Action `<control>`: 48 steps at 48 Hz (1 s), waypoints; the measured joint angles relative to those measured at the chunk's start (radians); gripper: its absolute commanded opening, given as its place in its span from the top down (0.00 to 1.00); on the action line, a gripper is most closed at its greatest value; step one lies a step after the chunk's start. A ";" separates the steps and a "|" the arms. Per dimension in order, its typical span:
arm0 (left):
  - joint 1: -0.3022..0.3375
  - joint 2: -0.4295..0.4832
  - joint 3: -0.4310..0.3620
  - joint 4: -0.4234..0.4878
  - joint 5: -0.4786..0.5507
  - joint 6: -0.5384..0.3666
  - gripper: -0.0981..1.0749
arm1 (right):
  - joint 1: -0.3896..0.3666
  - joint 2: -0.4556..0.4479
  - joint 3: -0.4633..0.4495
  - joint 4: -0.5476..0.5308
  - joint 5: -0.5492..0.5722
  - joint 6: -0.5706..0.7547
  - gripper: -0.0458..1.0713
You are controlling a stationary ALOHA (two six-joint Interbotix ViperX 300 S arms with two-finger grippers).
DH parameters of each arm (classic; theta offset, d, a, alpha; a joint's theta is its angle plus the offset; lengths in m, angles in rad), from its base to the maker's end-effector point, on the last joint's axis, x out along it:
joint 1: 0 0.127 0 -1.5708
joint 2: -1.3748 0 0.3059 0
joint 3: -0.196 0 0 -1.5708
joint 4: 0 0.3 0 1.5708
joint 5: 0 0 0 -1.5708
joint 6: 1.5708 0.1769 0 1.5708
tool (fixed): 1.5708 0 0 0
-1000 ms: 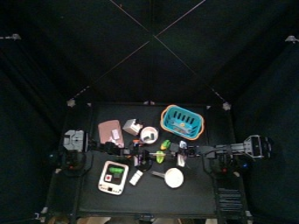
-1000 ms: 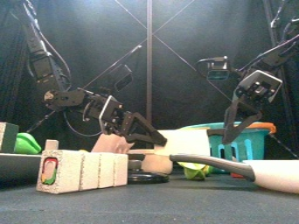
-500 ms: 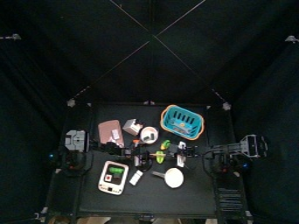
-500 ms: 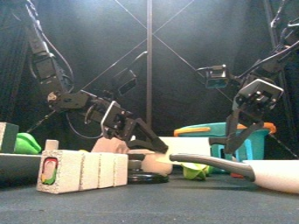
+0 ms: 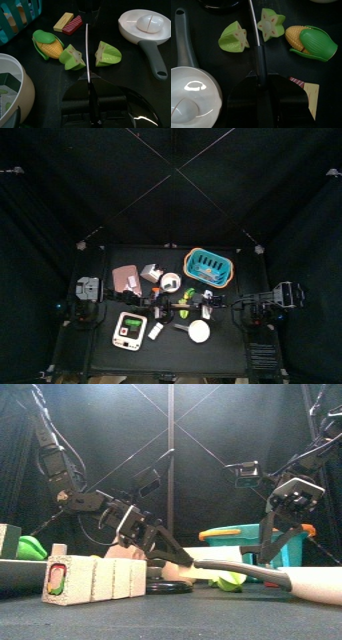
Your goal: Cut starfruit
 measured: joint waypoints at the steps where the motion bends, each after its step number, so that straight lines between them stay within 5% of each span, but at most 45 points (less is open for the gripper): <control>1: 0.000 0.002 0.000 0.000 0.002 0.000 0.69 | 0.000 0.002 0.000 0.002 -0.002 0.000 0.69; 48: -0.002 0.006 -0.002 0.000 0.028 0.000 0.69 | 0.026 0.048 -0.005 0.012 -0.021 0.000 0.69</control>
